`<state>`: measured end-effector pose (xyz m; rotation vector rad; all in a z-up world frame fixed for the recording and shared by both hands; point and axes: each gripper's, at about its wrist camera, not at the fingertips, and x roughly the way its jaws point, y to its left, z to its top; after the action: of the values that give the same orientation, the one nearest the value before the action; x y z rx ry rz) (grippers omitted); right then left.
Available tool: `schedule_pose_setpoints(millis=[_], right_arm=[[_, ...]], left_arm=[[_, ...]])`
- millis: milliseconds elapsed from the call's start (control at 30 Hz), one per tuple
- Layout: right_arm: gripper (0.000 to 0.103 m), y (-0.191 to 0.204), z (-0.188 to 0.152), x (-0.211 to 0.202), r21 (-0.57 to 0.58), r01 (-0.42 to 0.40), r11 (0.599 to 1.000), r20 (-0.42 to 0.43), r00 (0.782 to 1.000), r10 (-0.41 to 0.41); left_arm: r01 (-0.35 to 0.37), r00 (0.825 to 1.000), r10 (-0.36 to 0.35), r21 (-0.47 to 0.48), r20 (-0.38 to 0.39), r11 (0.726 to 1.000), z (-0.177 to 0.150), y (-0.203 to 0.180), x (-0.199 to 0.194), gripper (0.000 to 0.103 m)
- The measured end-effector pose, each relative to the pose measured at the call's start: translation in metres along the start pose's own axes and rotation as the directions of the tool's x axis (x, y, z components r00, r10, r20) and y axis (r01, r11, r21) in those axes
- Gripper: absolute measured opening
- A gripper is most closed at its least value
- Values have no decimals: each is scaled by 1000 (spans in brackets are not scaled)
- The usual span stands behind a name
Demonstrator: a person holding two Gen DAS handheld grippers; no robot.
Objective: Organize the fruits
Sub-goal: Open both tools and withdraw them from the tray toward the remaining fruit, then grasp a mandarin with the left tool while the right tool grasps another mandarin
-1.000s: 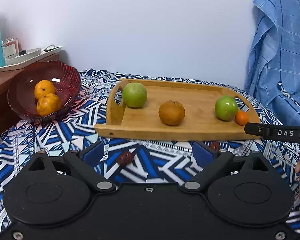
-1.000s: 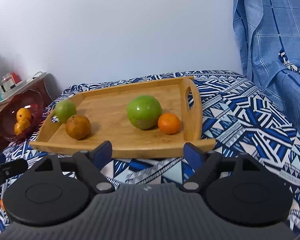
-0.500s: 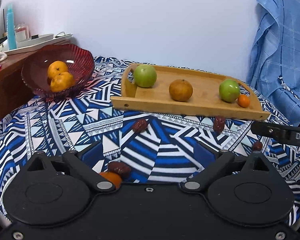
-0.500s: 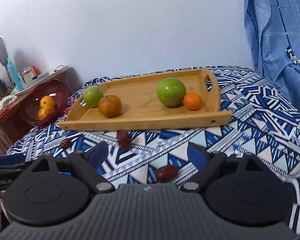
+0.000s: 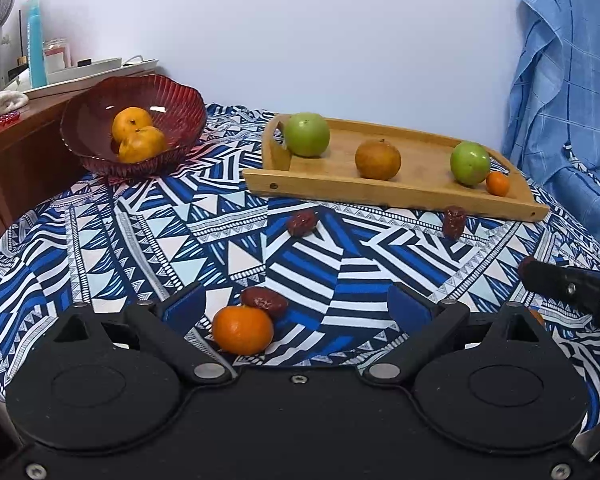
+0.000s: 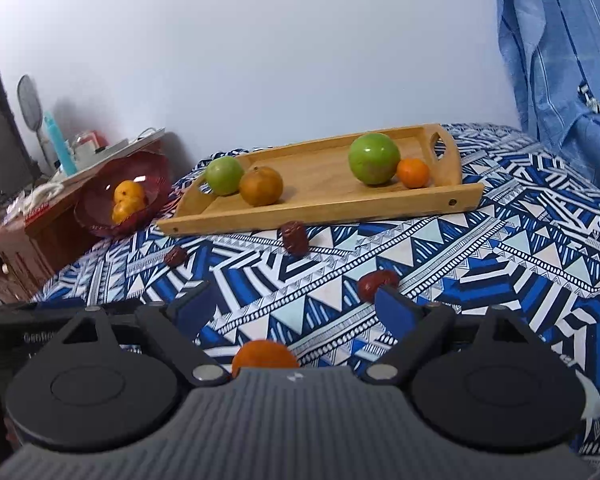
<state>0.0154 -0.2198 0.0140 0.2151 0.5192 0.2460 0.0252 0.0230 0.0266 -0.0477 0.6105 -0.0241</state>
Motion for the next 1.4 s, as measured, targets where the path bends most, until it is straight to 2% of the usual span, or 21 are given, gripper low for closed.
schedule_pose_setpoints(millis=[167,433,667,800,967,1067,1400], right_arm=[[94,16,-13,-5,-97,46,994,19,999,-44],[91,33,-26,-6,-166,22,986,-2,1000,-22],[75,34,-30,-3,-167,26,986,-28,999,-31],[58,33,-31,1,-158,27,987,-48,998,-35],[48,33,-32,4,-165,36,986,-60,997,-46],[44,34,-33,4,-176,48,983,-56,997,-59],[42,31,-29,2,-171,68,983,11,998,-67]], left_arm=[[-10,1000,10,-8,-4,1000,-6,6,-1,97],[-2,1000,0,-44,-29,999,-12,17,1,82],[8,999,-10,-49,-38,999,-16,21,3,72],[10,999,-12,-53,-43,999,-17,22,6,64],[1,999,-4,-65,-45,998,-17,23,9,53],[-35,999,32,-53,-42,998,-17,23,8,31],[24,1000,-24,-21,3,999,-6,14,0,31]])
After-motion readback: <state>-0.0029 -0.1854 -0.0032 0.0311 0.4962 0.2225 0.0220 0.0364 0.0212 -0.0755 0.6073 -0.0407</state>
